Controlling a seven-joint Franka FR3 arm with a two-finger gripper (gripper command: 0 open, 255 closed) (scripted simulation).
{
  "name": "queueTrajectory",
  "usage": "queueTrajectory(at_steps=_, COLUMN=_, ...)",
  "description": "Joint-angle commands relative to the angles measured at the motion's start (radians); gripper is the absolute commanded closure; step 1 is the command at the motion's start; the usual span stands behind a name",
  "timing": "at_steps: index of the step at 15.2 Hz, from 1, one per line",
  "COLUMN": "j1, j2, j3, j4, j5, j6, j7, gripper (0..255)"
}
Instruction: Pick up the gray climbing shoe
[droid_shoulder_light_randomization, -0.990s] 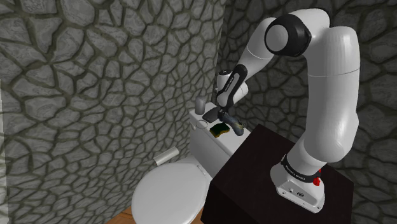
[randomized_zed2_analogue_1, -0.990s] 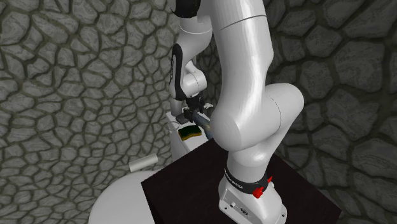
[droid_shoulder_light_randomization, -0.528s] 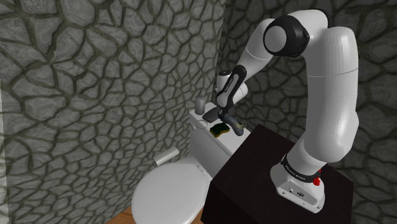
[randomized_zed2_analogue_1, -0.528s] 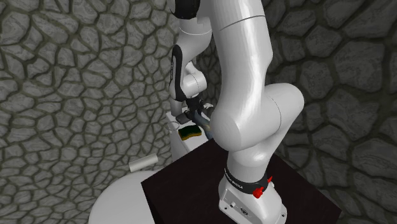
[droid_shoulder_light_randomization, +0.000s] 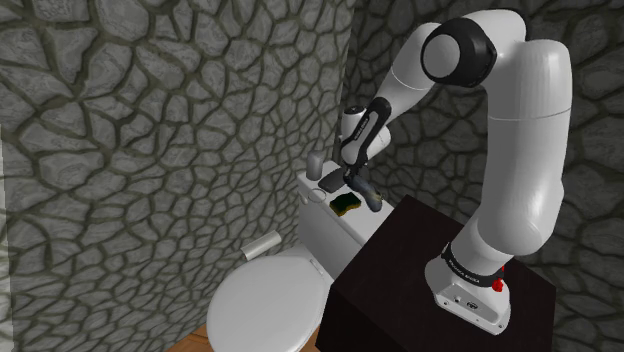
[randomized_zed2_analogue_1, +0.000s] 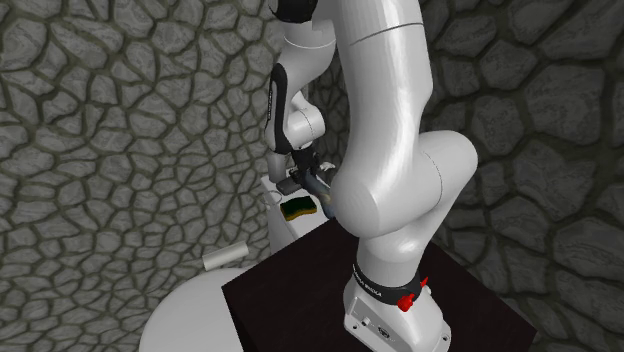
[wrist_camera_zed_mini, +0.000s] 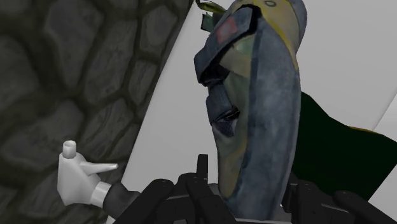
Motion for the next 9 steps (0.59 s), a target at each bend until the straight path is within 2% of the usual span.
queueTrajectory(at_steps=1, j1=0.003, j2=-0.028, j3=-0.004, j4=-0.009, j5=-0.004, j6=-0.018, j7=-0.002, gripper=255)
queueTrajectory(at_steps=9, j1=0.016, j2=-0.141, j3=-0.019, j4=-0.029, j5=-0.018, j6=-0.110, j7=-0.006, gripper=255)
